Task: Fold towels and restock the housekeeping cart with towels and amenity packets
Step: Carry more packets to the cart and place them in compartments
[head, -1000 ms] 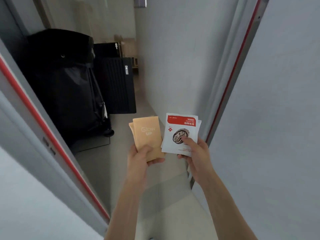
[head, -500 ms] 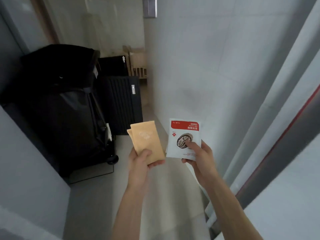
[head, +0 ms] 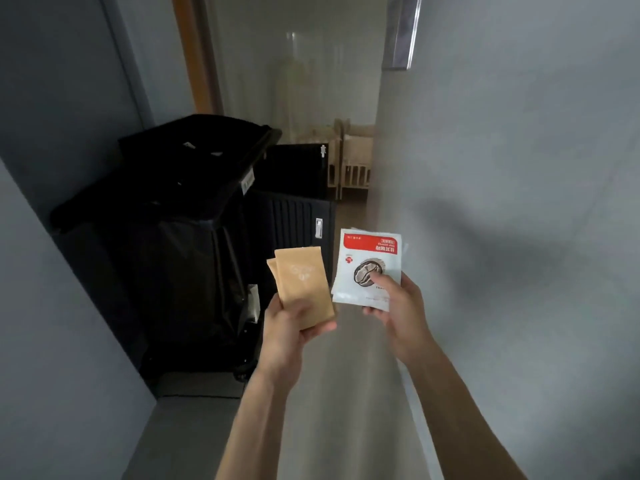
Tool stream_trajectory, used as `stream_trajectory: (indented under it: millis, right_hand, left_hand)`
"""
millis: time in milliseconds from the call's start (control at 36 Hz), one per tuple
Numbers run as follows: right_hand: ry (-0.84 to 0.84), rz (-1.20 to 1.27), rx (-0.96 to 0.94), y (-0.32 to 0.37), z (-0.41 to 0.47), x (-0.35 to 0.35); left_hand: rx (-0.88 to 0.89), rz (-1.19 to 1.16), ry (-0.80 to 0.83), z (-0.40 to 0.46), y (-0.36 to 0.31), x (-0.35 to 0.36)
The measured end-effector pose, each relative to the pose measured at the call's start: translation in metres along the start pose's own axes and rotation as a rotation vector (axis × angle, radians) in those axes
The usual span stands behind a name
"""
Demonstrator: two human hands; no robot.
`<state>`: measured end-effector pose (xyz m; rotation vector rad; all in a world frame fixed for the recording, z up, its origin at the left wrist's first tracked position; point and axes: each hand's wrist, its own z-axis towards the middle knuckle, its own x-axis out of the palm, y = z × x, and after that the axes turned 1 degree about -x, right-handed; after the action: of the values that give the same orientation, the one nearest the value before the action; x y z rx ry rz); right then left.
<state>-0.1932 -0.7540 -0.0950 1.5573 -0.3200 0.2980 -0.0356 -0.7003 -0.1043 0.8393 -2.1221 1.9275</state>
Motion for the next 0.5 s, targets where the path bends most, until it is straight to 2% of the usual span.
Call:
stream_trajectory:
  millis: [250, 500]
  right_hand:
    - [0.059, -0.016, 0.082, -0.015, 0.131, -0.001]
    - [-0.043, -0.069, 0.063, -0.031, 0.303, -0.026]
  left_hand:
    - [0.032, -0.018, -0.096, 0.116, 0.012, 0.038]
    - [-0.004, 0.002, -0.006, 0.295, 0.033, 0.107]
